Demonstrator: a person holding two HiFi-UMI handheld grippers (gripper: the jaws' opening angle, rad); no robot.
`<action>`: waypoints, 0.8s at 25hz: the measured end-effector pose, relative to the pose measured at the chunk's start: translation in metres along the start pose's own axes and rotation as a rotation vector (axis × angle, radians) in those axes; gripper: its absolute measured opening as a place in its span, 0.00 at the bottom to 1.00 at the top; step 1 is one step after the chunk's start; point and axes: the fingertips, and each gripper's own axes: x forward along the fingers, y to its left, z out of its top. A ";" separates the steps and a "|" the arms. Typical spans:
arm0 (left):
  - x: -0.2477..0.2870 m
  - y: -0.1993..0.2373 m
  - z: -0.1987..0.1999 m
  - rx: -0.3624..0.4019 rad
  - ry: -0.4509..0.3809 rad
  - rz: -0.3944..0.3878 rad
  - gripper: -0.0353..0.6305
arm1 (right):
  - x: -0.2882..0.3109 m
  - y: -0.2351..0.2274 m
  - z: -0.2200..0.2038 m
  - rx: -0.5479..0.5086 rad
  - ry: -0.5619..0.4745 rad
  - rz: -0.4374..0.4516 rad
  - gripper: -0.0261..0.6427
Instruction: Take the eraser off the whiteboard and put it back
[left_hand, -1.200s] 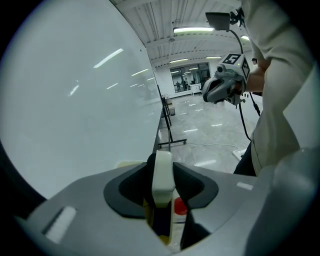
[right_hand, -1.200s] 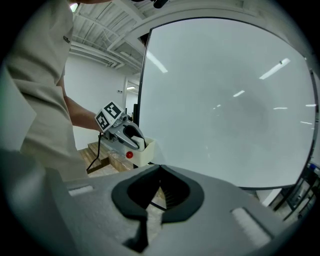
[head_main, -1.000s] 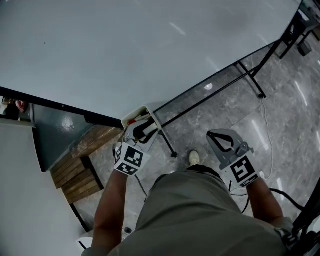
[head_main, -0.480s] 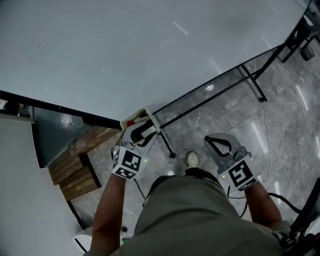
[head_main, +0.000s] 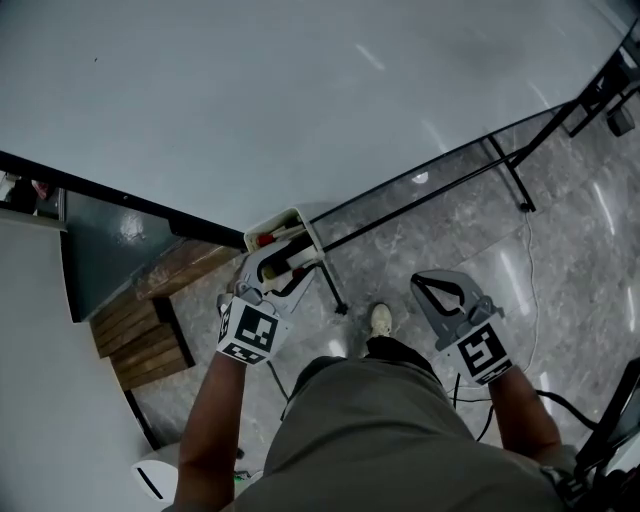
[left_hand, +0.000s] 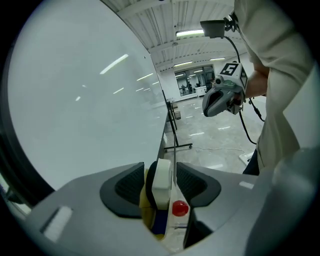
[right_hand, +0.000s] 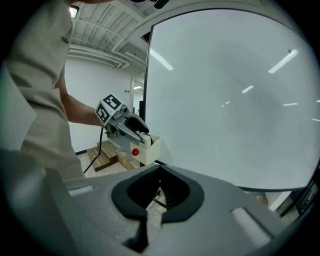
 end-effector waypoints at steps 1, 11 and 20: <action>-0.007 0.000 0.003 0.002 -0.016 0.011 0.37 | 0.000 0.002 0.002 -0.006 -0.004 -0.003 0.04; -0.131 -0.026 0.044 -0.130 -0.298 0.114 0.29 | -0.012 0.055 0.034 -0.082 -0.020 -0.034 0.04; -0.247 -0.082 0.006 -0.212 -0.366 0.144 0.24 | -0.032 0.168 0.064 -0.145 -0.032 -0.039 0.04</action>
